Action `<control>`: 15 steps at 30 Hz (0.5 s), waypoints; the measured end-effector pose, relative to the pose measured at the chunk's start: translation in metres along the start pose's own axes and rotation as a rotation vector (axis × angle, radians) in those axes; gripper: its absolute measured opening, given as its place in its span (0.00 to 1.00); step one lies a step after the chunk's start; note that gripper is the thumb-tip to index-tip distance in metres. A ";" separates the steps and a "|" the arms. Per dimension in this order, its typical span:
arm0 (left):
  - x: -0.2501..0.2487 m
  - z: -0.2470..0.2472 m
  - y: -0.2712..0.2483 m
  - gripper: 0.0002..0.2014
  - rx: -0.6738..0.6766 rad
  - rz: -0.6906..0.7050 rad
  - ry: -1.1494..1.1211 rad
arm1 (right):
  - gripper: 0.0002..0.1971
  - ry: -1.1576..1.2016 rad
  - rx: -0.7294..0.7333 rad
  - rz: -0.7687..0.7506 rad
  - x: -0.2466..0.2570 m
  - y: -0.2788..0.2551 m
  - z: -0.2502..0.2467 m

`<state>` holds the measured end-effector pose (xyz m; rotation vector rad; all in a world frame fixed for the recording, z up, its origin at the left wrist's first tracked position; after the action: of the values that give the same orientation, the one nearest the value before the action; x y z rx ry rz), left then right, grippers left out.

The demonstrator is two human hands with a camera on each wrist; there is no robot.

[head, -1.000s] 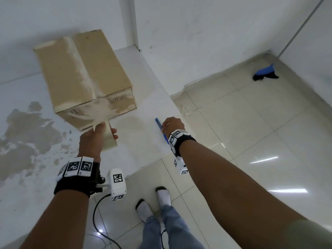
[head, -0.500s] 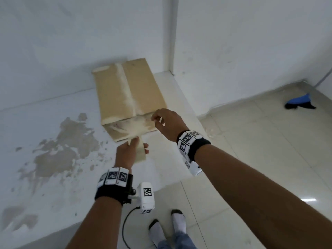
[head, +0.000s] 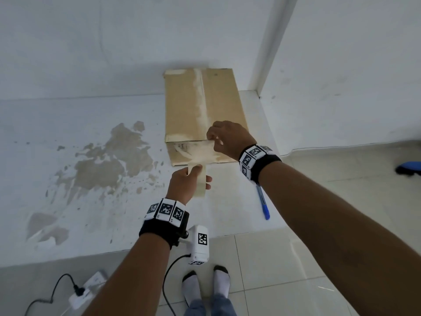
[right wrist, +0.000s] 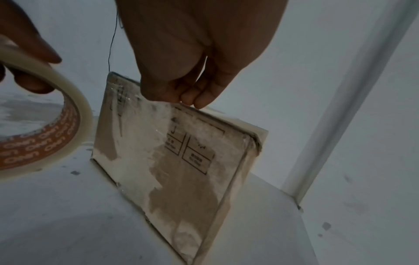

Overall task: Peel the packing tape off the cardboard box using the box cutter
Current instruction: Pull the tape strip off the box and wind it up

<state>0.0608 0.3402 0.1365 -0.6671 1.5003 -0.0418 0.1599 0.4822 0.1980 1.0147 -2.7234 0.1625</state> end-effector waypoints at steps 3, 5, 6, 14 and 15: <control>0.000 0.001 0.001 0.13 0.004 -0.003 0.013 | 0.09 -0.030 -0.047 -0.026 0.000 0.003 0.005; -0.001 0.003 0.002 0.12 0.006 -0.009 0.023 | 0.09 -0.048 -0.070 -0.039 0.000 0.005 0.008; -0.001 0.003 0.002 0.12 0.009 -0.012 0.027 | 0.09 -0.054 -0.080 -0.043 0.000 0.006 0.009; -0.003 0.004 0.006 0.14 0.019 -0.007 0.030 | 0.18 -0.046 -0.074 -0.069 -0.001 0.008 0.021; -0.003 0.004 0.007 0.14 0.018 -0.005 0.028 | 0.18 -0.032 -0.073 -0.070 -0.002 0.008 0.023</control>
<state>0.0618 0.3485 0.1359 -0.6585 1.5231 -0.0682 0.1522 0.4858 0.1753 1.0989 -2.6961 0.0347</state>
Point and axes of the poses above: each hand's wrist, its own y-axis towards the middle knuckle, its own z-axis out of the palm, x = y × z, the point moved 4 cm from there along y, towards the middle knuckle, and after that the axes turned 7 degrees about z, right-handed, at the moved point
